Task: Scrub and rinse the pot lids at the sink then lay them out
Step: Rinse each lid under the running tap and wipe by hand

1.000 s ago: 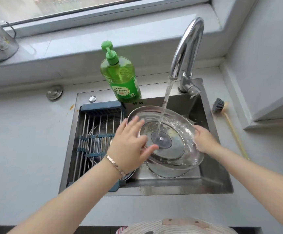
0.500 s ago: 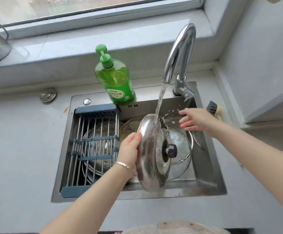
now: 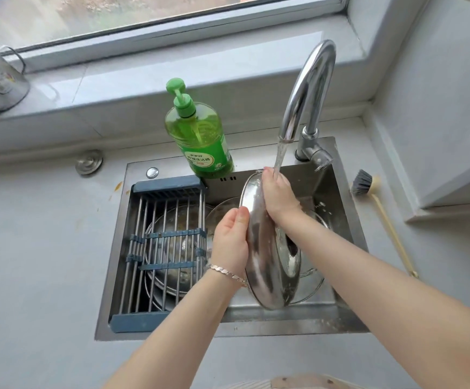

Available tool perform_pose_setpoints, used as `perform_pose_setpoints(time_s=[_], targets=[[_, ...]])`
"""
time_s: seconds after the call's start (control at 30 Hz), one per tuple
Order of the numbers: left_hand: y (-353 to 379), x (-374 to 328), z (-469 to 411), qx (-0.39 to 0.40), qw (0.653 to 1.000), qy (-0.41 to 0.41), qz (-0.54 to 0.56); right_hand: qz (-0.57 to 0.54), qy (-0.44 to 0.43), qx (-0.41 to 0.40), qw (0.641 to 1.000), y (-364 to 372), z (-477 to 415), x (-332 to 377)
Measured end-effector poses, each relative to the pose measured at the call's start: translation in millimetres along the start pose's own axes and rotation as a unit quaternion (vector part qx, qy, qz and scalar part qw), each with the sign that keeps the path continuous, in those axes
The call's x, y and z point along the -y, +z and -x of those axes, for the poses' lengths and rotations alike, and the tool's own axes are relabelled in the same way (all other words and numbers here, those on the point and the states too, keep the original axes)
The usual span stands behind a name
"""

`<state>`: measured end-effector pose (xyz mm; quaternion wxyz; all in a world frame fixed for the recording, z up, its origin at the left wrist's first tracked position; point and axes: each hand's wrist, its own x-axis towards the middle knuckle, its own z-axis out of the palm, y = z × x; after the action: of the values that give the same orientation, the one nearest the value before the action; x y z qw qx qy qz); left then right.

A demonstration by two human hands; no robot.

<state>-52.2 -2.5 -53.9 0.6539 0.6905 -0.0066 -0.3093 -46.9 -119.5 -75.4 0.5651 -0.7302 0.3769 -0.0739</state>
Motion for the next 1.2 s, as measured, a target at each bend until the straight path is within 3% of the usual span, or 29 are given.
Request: perform_pose_setpoints(time_s=[0.13,0.2,0.37,0.5,0.57,0.67,0.73,0.83,0.97,1.2], targets=[[3.0,-1.4,-2.9,-0.002,0.999,0.022,-0.031,0.108,-0.188,0.024,0.976,9.5,33.5,-0.3],[2.2,-1.8,0.2,-0.003,0.997,0.051,-0.056,0.073,-0.184,0.060,0.978,2.2,22.8,2.1],[-0.8,-16.9,13.6,0.000,0.990,0.113,-0.086,-0.093,0.079,0.117,0.986,-16.7,-31.3,-3.6],[-4.8,-43.1,-1.1,-0.067,0.996,0.042,0.031,-0.146,0.278,0.090,0.945,-27.1,-36.7,-47.9],[-12.0,-47.2,-27.2,-0.133,0.988,-0.018,0.076,-0.205,0.327,0.124,0.914,-28.6,-25.7,-72.5],[-30.2,-36.2,-64.8,-0.188,0.975,-0.099,0.059,-0.254,0.339,0.104,0.900,-40.2,-16.7,-85.4],[-37.0,-25.8,-76.4,-0.189,0.972,-0.137,0.014,-0.263,0.342,0.075,0.899,-53.3,-15.0,-84.6],[-35.6,-13.6,-82.6,-0.168,0.958,-0.181,-0.143,-0.218,0.341,0.029,0.914,-72.1,-14.4,-84.2],[-8.7,-3.4,-79.5,-0.107,0.917,-0.201,-0.327,-0.113,0.268,-0.090,0.953,-88.0,-10.7,-68.0],[21.4,28.5,-67.8,-0.117,0.942,-0.256,-0.185,0.008,0.075,-0.150,0.986,-102.7,20.8,-27.3]])
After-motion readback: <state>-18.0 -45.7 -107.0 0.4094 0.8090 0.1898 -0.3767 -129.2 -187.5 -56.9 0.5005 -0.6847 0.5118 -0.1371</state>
